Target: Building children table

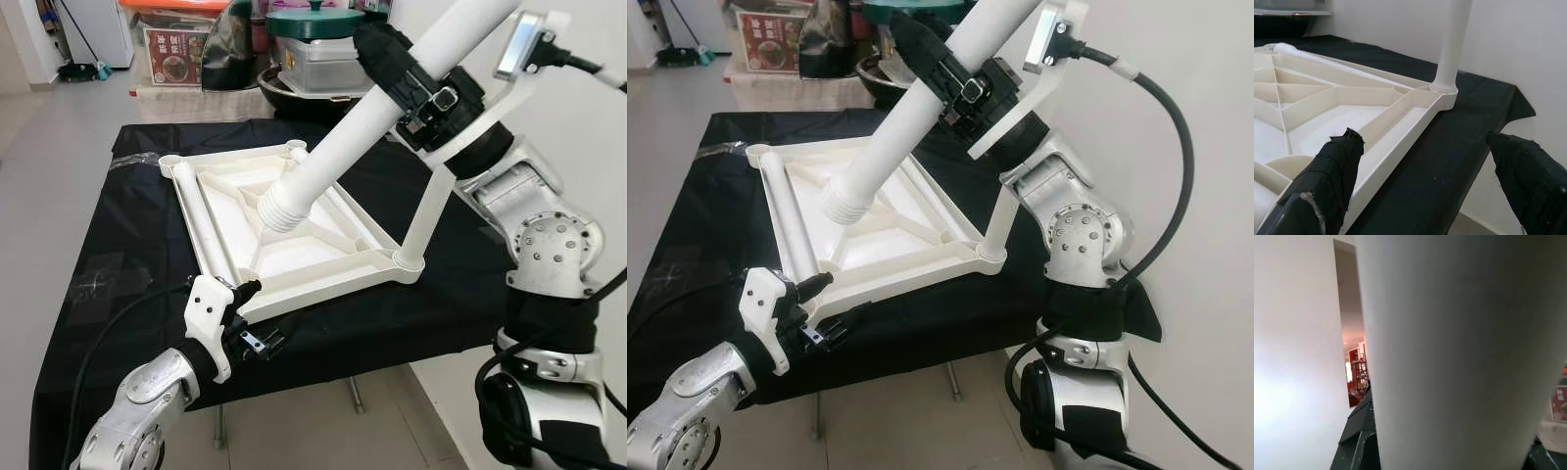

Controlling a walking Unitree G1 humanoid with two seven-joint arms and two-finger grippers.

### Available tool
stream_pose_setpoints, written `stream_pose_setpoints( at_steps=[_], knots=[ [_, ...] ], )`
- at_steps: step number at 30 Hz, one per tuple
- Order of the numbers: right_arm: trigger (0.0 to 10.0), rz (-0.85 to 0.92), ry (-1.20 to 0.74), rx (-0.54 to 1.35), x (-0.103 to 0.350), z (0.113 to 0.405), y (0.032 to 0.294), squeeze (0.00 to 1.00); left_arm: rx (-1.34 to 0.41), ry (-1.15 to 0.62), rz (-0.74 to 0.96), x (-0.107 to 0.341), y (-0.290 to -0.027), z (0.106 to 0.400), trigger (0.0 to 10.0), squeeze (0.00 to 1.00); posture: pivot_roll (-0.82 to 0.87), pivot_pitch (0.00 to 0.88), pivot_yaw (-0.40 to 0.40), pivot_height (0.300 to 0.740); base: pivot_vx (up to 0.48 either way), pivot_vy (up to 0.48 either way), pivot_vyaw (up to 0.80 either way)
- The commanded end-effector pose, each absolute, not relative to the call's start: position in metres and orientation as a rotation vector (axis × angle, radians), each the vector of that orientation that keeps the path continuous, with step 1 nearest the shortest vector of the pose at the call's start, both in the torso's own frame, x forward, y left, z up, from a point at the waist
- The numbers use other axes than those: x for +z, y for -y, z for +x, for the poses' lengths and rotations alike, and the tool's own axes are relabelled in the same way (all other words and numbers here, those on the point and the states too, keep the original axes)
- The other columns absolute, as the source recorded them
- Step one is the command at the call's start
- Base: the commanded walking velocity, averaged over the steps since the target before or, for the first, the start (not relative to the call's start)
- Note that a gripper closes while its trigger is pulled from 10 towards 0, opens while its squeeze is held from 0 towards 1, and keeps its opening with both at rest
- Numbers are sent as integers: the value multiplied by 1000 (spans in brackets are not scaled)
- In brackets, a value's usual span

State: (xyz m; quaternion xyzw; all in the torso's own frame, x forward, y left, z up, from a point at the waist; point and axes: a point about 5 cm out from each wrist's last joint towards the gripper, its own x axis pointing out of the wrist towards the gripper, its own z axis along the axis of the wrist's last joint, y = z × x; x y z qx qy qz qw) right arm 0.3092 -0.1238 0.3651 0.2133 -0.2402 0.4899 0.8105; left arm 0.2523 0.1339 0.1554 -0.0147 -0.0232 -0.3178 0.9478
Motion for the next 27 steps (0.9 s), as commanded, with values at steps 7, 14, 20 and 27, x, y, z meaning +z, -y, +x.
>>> stream_pose_setpoints(
  at_steps=[7,14,20,27],
  knots=[
    [0,438,495,1056,357,307,116,0,-596,-5,-40,146,-136,255,10000,0,75,0,-83,740,0,0,0],
    [10000,351,439,644,339,337,121,0,-452,11,-40,152,-146,263,10000,0,80,0,-80,740,0,0,0],
    [10000,291,399,549,321,333,115,0,-302,25,-14,154,-156,263,10000,0,84,0,-85,740,0,0,0],
    [10000,183,215,395,281,328,107,0,-195,23,-36,154,-161,256,10000,0,90,0,-90,740,0,0,0]
  ],
)
